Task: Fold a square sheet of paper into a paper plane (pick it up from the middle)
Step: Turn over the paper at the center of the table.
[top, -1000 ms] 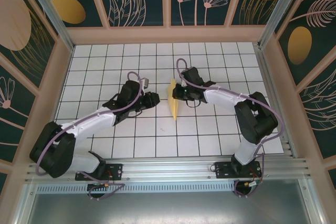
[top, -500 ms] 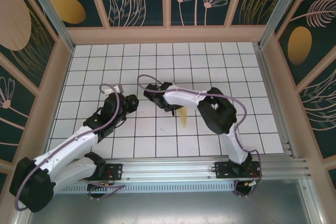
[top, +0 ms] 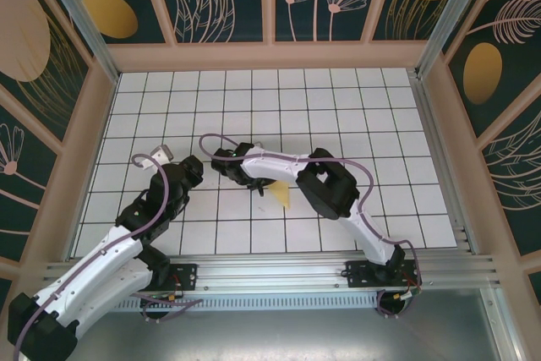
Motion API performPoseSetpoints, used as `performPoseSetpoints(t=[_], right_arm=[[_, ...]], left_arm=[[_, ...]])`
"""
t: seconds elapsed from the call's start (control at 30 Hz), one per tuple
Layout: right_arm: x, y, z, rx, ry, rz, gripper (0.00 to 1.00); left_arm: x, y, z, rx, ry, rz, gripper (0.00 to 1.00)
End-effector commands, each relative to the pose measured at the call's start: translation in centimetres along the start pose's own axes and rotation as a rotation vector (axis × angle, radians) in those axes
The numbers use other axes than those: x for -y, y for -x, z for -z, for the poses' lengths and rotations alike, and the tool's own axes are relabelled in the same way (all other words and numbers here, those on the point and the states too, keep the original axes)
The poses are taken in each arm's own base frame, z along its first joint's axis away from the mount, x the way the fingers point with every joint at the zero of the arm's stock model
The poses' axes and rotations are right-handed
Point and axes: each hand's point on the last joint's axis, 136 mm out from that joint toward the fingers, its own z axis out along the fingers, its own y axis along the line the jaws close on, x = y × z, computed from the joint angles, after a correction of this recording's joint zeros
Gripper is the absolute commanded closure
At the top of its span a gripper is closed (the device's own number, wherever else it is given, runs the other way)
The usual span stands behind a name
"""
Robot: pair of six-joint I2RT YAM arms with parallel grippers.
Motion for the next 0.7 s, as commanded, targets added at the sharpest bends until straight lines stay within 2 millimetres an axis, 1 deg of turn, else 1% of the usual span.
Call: performPoseSetpoints(t=[0.0, 0.07, 0.17, 0.2, 0.23, 0.27, 0.3, 0.37, 0.4, 0.43, 0.47, 0.53, 0.6, 0.67], right_arm=[[-2.4, -0.7, 0.3, -0.045, 0.135, -0.011, 0.82], [-3.4, -0.5, 0.8, -0.042, 0.193, -0.018, 0.82], [-4.6, -0.2, 1.5, -0.047, 0.275, -0.017, 0.76], [-5.0, 0.0, 2.0, -0.042, 0.301, -0.019, 0.75], [-5.2, 0.2, 2.4, -0.036, 0.326, -0.027, 0.7], [-5.7, 0.5, 3.2, -0.028, 0.375, -0.03, 0.62], [-5.8, 0.7, 3.9, -0.021, 0.414, -0.036, 0.59], [-5.8, 1.3, 5.3, 0.002, 0.485, -0.056, 0.56], [-5.5, 1.6, 6.2, 0.016, 0.522, -0.071, 0.51], [-5.4, 1.9, 7.0, 0.028, 0.559, -0.081, 0.49], [-5.3, 2.1, 7.8, 0.039, 0.602, -0.084, 0.48], [-4.6, 2.5, 9.6, 0.067, 0.667, -0.097, 0.47], [-3.8, 2.8, 11.4, 0.098, 0.734, -0.112, 0.42], [-3.1, 2.9, 12.5, 0.121, 0.787, -0.125, 0.41]], left_arm=[[-0.8, 0.0, -0.1, 0.01, 0.029, 0.0, 0.68], [-0.7, 0.2, 0.0, 0.014, 0.028, -0.002, 0.68], [-0.5, 0.2, 0.0, 0.011, 0.021, -0.003, 0.67], [-0.5, 0.1, -0.1, 0.009, 0.022, -0.003, 0.67], [-0.5, 0.1, -0.1, 0.006, 0.021, -0.003, 0.67], [-0.5, 0.0, -0.1, 0.002, 0.018, -0.003, 0.67], [-0.4, -0.1, -0.1, -0.001, 0.014, -0.002, 0.67], [-0.4, -0.2, -0.2, -0.008, 0.015, -0.006, 0.67], [-0.4, -0.3, -0.3, -0.012, 0.015, -0.009, 0.67], [-0.4, -0.4, -0.3, -0.015, 0.015, -0.01, 0.67], [-0.4, -0.5, -0.4, -0.018, 0.015, -0.008, 0.67], [-0.3, -0.7, -0.5, -0.029, 0.009, -0.011, 0.67], [-0.3, -1.0, -0.7, -0.041, 0.011, -0.016, 0.66], [-0.3, -1.3, -0.9, -0.054, 0.011, -0.02, 0.66]])
